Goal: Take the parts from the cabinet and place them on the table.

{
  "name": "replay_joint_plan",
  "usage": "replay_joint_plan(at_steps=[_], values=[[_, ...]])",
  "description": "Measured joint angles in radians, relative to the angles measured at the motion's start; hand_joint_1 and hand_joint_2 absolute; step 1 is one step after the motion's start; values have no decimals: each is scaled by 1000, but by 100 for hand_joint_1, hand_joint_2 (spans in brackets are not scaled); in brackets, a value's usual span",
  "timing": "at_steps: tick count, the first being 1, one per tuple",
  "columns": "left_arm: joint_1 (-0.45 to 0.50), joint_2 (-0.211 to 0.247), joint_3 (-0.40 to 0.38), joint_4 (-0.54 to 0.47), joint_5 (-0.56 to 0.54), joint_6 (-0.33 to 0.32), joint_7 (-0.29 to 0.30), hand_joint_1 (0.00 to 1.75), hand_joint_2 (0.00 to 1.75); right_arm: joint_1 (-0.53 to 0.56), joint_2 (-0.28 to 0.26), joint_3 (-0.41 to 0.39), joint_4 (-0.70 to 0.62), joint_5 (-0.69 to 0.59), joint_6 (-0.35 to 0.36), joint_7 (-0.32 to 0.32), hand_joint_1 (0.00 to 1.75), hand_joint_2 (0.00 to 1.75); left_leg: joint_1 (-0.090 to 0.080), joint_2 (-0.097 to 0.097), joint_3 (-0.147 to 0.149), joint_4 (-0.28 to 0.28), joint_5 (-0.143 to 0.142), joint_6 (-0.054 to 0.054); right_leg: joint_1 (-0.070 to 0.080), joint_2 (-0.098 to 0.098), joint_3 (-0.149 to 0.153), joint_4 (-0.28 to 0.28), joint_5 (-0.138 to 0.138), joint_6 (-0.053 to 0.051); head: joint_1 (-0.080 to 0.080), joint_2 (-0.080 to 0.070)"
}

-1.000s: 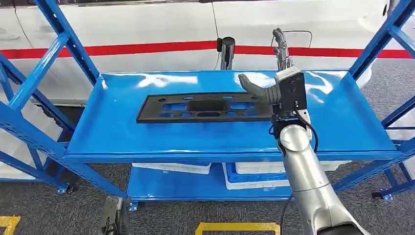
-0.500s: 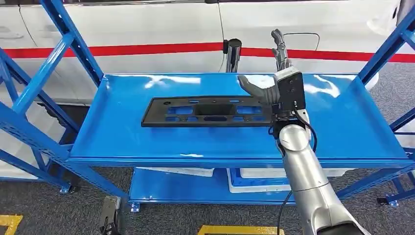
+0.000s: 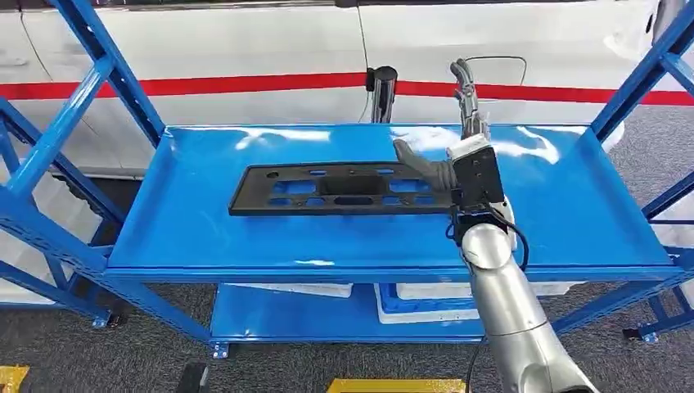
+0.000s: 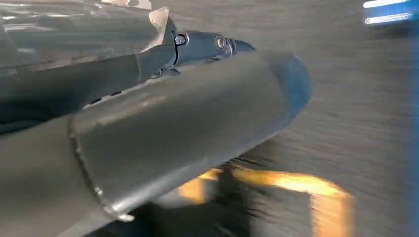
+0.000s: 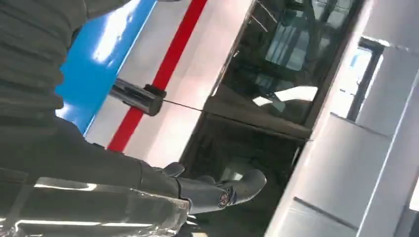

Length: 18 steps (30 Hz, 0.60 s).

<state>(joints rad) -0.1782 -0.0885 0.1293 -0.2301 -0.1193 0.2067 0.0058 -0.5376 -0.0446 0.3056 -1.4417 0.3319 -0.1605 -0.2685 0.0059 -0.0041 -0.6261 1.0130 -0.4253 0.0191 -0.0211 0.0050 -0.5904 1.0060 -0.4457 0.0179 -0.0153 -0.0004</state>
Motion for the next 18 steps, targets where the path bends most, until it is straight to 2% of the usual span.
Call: replay_joint_plan(at_steps=[1,2,3,4,5,6,7,8,9,10,12,13,14,16,17,18], values=[[25,6,-2,3,-9,0,80,0,0,35,-4,29,-38,122,26,31,0,175,-3,0,5,-1,-3,6,-2,0,8,-7,-2,6,3,0],[51,9,-4,6,-15,1,113,0,0,77,-4,65,-76,214,33,53,0,175,-3,0,16,-12,0,13,1,0,16,-14,-2,12,1,0],[80,11,-5,12,-20,1,116,0,0,117,-4,106,-103,272,39,71,0,175,9,4,32,-30,9,22,3,-2,14,-2,-11,14,4,0],[96,13,-6,16,-20,3,121,0,0,143,-4,145,-117,304,44,86,0,175,5,5,36,-34,8,25,3,-4,2,27,-32,10,4,0],[104,16,-7,20,-25,3,129,0,0,159,-4,179,-124,317,51,99,0,175,4,3,35,-33,10,33,2,-4,-31,96,-69,0,6,0],[106,16,-9,23,-32,3,143,0,0,171,-3,213,-124,331,61,115,0,175,2,-1,34,-33,10,34,2,-4,-75,186,-106,-8,5,0],[108,16,-12,26,-34,1,158,0,0,177,-2,241,-123,344,74,127,0,175,1,-4,32,-33,9,35,2,-4,-113,261,-130,-10,6,0],[109,16,-16,28,-37,0,169,0,0,180,0,268,-117,356,81,136,0,175,0,-5,32,-33,8,35,2,-4,-132,299,-136,-6,6,0],[111,16,-18,29,-38,-3,176,0,0,180,1,289,-106,361,82,142,0,175,-1,-6,33,-32,8,35,2,-4,-129,289,-126,1,6,0],[112,15,-20,29,-38,-4,180,0,0,180,3,305,-99,366,82,144,0,175,-1,-7,33,-31,8,35,2,-4,-103,234,-101,10,6,0],[112,14,-24,32,-38,-4,183,0,0,179,11,326,-92,369,82,145,0,175,-1,-10,34,-28,5,30,0,-4,-6,49,-36,23,6,0],[112,14,-24,32,-38,-4,184,0,0,176,13,332,-89,369,82,145,0,175,-5,-10,31,-22,1,24,1,-5,20,-5,-27,19,7,0],[112,14,-24,32,-38,-4,185,0,0,174,18,338,-87,369,82,145,0,175,-11,-11,29,-14,-5,15,4,-3,23,-6,-18,10,5,0],[112,14,-25,33,-38,-4,185,0,0,174,19,347,-81,369,82,146,0,175,-4,-11,30,-15,-3,7,9,-2,23,-4,-17,2,5,0],[112,14,-25,33,-38,-4,186,0,0,174,20,351,-78,369,82,146,0,175,-1,-11,30,-15,-3,1,7,-2,25,-6,-14,-4,5,0],[113,16,-25,33,-38,-4,186,0,0,173,22,353,-78,369,82,146,0,175,4,-11,26,-7,-10,-5,-6,-3,28,-11,-10,-10,6,0]])
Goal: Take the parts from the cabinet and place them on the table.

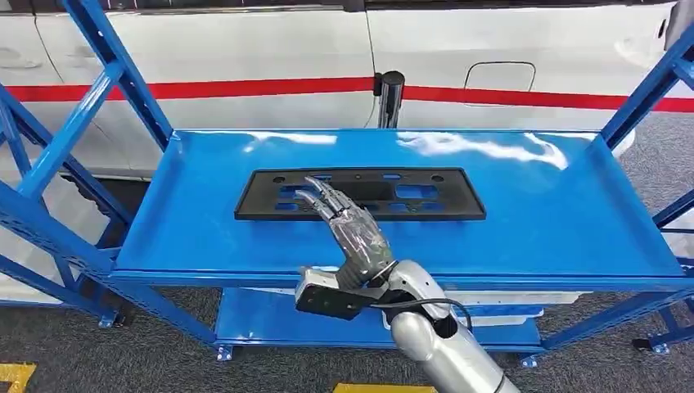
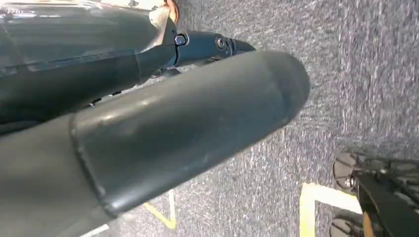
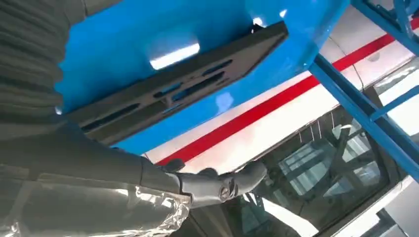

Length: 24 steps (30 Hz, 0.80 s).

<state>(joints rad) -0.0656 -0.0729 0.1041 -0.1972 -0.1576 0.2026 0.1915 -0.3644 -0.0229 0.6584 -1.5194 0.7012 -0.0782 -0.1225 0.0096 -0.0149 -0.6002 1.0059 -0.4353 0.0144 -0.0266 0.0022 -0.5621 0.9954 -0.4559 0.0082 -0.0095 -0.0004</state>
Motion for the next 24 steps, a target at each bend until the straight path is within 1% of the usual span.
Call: replay_joint_plan(at_steps=[1,2,3,4,5,6,7,8,9,10,11,12,13,14,15,16,17,18,19,20,22,23,24], values=[[0,0,0,0,0,0,0,0,0,-1,3,2,2,0,3,0,0,175,1,3,-10,31,-26,-6,0,-1,1,0,0,-5,-3,0],[0,-1,0,1,0,-1,1,0,0,-4,6,5,5,0,10,1,0,175,3,7,-37,90,-63,-11,0,-1,2,0,0,-9,-9,0],[0,-1,-1,2,0,-1,3,0,0,-7,7,9,8,0,15,2,0,175,5,7,-73,169,-103,-16,2,-2,1,0,0,-12,-8,0],[0,-1,-1,2,2,-1,7,0,0,-8,8,16,16,0,20,2,0,175,6,7,-113,251,-136,-21,3,-3,1,0,0,-12,-8,0],[1,-1,-1,3,4,-1,11,0,0,-10,12,21,33,5,23,3,0,175,8,8,-140,307,-149,-24,4,-3,1,1,0,-12,-8,0],[2,-2,-1,3,8,-1,17,0,0,-14,19,24,55,6,24,3,0,175,11,8,-143,309,-136,-25,4,-3,2,1,0,-12,-8,0],[3,-3,-1,5,8,2,26,0,0,-22,31,28,79,8,24,3,0,175,13,9,-122,264,-102,-25,4,-2,2,1,0,-11,-9,0],[3,-5,-1,5,10,5,35,0,0,-34,42,32,103,9,25,2,0,175,14,11,-84,188,-62,-24,3,0,3,1,0,-11,-8,0],[3,-6,-1,5,10,9,40,0,0,-48,51,35,122,11,26,2,0,175,16,13,-37,98,-24,-21,3,1,4,1,0,-11,-8,0],[2,-9,-1,5,10,13,46,0,0,-65,64,38,148,11,28,4,0,175,16,14,6,18,-4,-17,4,1,5,1,0,-10,-9,0],[1,-14,-1,5,10,18,49,0,0,-80,73,39,173,13,28,10,0,175,9,13,12,2,-11,-14,17,0,1,4,-4,-2,-8,0],[2,-17,-1,5,11,19,50,0,0,-98,82,40,205,18,26,21,0,175,8,11,9,1,-8,-9,14,0,1,2,-2,1,-2,0],[3,-21,0,5,11,19,52,0,0,-112,90,39,239,19,22,28,0,175,4,10,10,0,-7,-6,13,-1,2,-2,-1,5,-4,0],[4,-31,0,6,9,19,53,0,0,-124,94,37,271,28,12,39,0,175,7,9,12,-5,-3,-9,24,-2,-9,2,-13,-4,-2,0],[5,-32,0,7,-1,18,53,0,0,-132,96,31,302,48,-17,60,0,175,1,8,13,-4,-4,-8,20,-2,-8,1,-8,0,-3,0],[8,-34,-1,8,-11,14,53,0,0,-140,97,15,338,67,-55,83,0,175,-4,6,13,-4,-4,-7,16,-3,-7,1,-8,2,-2,0],[9,-35,-1,8,-21,9,53,0,0,-147,98,-3,366,76,-77,95,0,175,-8,5,12,-4,-3,-5,19,-4,-6,0,-7,4,-2,0],[12,-35,-1,8,-29,5,53,0,0,-149,96,-20,390,84,-91,102,0,175,-12,5,10,-4,-2,0,18,-4,-3,-1,-5,8,-3,0],[13,-35,-2,9,-35,2,53,0,0,-149,94,-38,408,89,-101,107,0,175,-14,5,8,-4,-2,4,16,-4,2,-3,-2,15,-2,0],[14,-35,-4,10,-39,-1,53,0,0,-151,92,-50,425,91,-106,107,0,175,-16,6,6,-4,-1,6,14,-3,1,-5,0,18,-3,0],[14,-35,-11,10,-67,-10,52,0,0,-148,85,-80,466,111,-117,124,0,175,-18,6,6,-3,0,9,13,-3,2,-7,1,20,-3,0],[14,-33,-20,10,-76,-13,50,0,0,-139,79,-112,473,116,-125,130,0,175,-18,5,6,-3,0,13,13,-4,4,-9,1,20,-2,0],[14,-32,-27,10,-79,-14,50,0,0,-135,77,-137,478,118,-128,131,0,175,-18,5,6,-3,-1,14,13,-5,4,-10,1,20,-2,0]])
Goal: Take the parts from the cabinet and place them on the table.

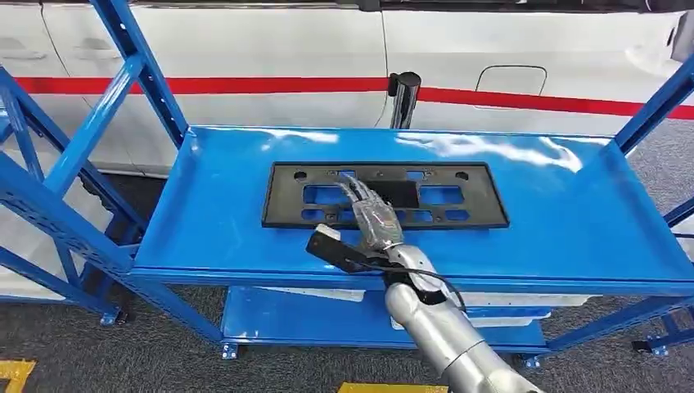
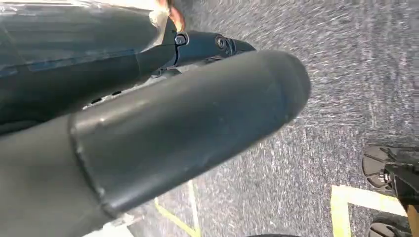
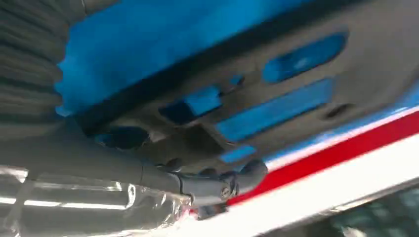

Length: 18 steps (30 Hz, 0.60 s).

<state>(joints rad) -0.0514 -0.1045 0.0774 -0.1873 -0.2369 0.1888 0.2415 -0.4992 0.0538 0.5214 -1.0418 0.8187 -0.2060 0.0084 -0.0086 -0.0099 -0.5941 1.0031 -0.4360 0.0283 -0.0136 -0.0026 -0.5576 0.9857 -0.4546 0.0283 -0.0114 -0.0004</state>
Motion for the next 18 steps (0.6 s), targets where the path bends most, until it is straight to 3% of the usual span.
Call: replay_joint_plan(at_steps=[8,11,12,13,15,17,18], values=[[-1,11,-10,0,-14,-13,-28,0,0,20,-13,-117,19,61,-38,42,0,175,-2,2,5,0,-3,6,-3,1,0,-2,0,4,-1,0],[-2,18,-21,0,-38,-21,-32,0,0,37,-22,-173,16,110,-60,62,0,175,-2,2,11,0,-5,9,-4,1,-1,-2,-3,9,-1,0],[-5,20,-22,0,-46,-24,-32,0,0,44,-24,-187,9,128,-66,71,10,175,-1,2,13,0,-5,9,-4,1,0,-2,-3,9,-1,0],[-9,21,-24,0,-50,-24,-30,0,0,50,-26,-200,3,144,-69,74,120,175,-1,2,14,0,-5,9,-4,1,0,-2,-3,9,-1,0],[-19,22,-29,0,-62,-31,-24,0,0,66,-29,-228,-11,180,-82,80,68,175,-1,2,14,0,-5,9,-4,1,1,-2,-3,9,-1,0],[-27,22,-33,0,-73,-31,-22,0,0,84,-31,-254,-25,215,-95,77,86,175,0,2,15,0,-5,9,-4,1,2,-2,-3,9,-1,0],[-32,22,-37,0,-80,-32,-19,0,0,94,-31,-267,-34,234,-103,73,112,175,0,2,14,0,-5,9,-4,1,2,-2,-3,9,-1,0]])
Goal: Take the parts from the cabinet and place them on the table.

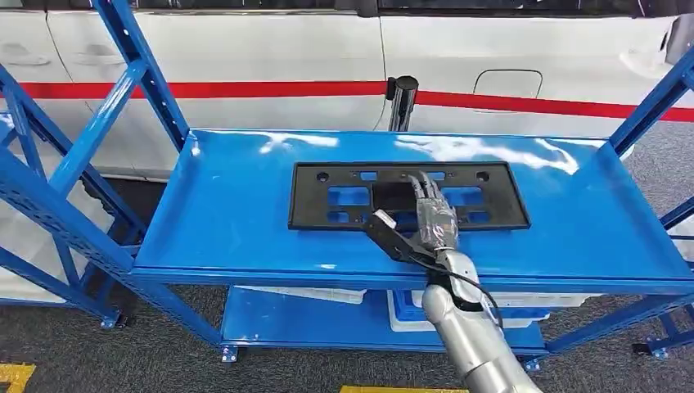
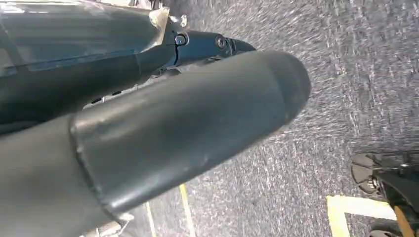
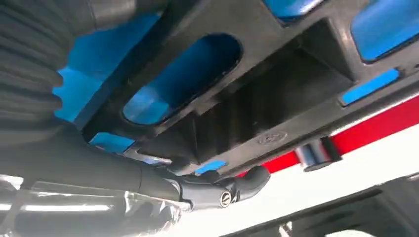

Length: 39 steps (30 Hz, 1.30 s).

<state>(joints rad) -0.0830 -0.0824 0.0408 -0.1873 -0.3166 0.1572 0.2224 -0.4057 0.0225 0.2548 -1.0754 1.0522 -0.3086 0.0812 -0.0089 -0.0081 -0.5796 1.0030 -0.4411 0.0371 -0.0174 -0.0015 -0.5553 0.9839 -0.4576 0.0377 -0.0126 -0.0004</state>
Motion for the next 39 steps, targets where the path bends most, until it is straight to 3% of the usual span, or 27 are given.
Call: replay_joint_plan(at_steps=[1,5,9,24,26,29,31,36,37,39], values=[[-4,0,-3,0,-3,0,2,0,0,10,0,-13,-8,17,-5,-6,133,175,0,0,0,0,0,0,0,0,2,0,0,0,0,0],[-11,1,-11,0,-18,-2,2,0,0,42,-1,-35,-40,85,-32,-13,145,175,0,0,-2,0,1,0,0,1,7,0,2,2,0,0],[-16,-1,-14,0,-22,-1,-8,0,0,58,-6,-39,-64,167,-79,-22,169,175,0,0,-2,0,1,1,0,1,7,0,2,2,0,0],[-18,-11,-16,0,-32,10,-29,0,0,74,-10,-19,-82,248,-133,-51,175,175,0,0,-4,0,1,1,1,1,6,0,2,2,0,0],[-18,-13,-16,0,-31,19,-66,0,0,81,-10,-13,-87,253,-157,-57,175,175,0,0,-4,0,1,1,0,1,5,0,2,2,0,0],[-18,-19,-8,0,-3,36,-194,0,0,108,-14,-6,-131,276,-218,-69,175,175,0,0,-6,0,1,1,0,0,4,0,2,2,0,0],[-20,-24,-7,0,11,35,-276,0,0,128,-16,-4,-190,289,-257,-82,175,175,0,0,-7,0,1,1,0,1,3,1,2,2,0,0],[-35,-35,46,0,76,-25,-404,0,0,197,-32,-3,-419,300,-320,-109,175,175,0,0,-9,0,1,1,0,0,1,1,2,2,0,0],[-37,-37,50,0,76,-29,-407,0,175,206,-34,-2,-460,299,-320,-112,175,175,0,0,-9,0,1,1,1,0,1,1,2,2,0,0],[-40,-39,62,0,79,-37,-416,0,175,216,-38,-2,-511,296,-323,-119,175,175,0,1,-9,0,1,1,1,2,1,0,2,2,0,0]])
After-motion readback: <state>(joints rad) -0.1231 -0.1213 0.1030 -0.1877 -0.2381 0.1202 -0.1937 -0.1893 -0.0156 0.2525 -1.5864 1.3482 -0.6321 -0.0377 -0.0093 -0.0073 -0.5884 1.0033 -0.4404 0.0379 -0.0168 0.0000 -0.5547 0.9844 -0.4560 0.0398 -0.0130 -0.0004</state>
